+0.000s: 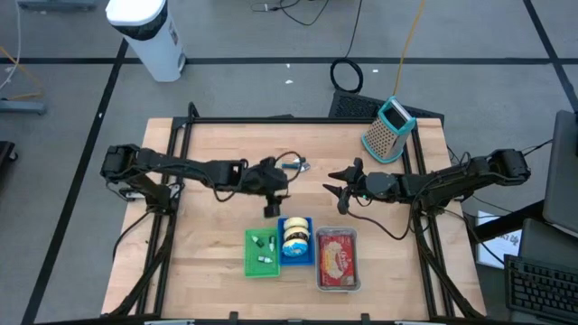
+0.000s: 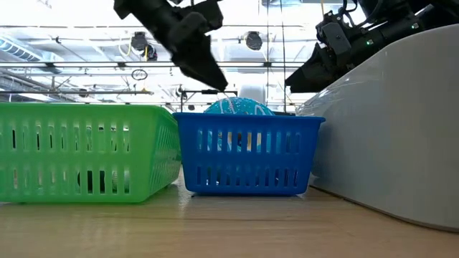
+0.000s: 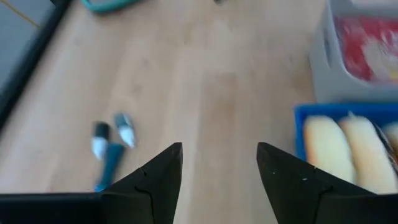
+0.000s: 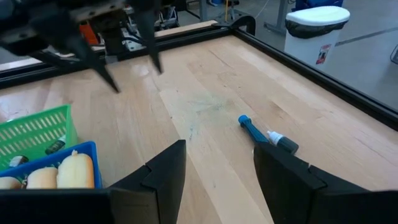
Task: Pick & Place Food Item
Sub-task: Put the blue food coloring bottle into the green bin
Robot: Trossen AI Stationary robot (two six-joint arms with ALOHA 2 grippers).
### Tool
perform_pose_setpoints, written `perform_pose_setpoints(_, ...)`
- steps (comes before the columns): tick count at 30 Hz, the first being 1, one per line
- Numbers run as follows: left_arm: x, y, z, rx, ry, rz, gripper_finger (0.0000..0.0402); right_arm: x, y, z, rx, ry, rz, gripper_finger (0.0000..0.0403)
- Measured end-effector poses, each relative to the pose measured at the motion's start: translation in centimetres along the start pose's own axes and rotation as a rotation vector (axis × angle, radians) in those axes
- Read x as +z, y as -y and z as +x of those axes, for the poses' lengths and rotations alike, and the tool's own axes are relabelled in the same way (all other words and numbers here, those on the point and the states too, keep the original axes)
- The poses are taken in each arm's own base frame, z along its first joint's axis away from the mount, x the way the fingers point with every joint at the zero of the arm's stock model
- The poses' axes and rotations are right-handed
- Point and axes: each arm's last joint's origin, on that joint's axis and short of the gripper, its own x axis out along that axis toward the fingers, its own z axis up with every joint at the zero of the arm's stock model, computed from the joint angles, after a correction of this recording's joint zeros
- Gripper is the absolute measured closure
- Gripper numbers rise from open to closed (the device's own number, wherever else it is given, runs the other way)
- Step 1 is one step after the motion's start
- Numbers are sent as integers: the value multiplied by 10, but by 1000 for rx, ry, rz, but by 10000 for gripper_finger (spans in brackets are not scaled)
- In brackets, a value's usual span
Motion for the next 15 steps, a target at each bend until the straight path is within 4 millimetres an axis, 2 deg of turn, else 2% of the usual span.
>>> perform_pose_setpoints(7,15,-19,1,64,155,-48,192,0,0,0,-1,-1,-1,222)
perform_pose_setpoints(15,22,-27,0,86,235,-70,192,0,0,0,-2,-1,-1,222)
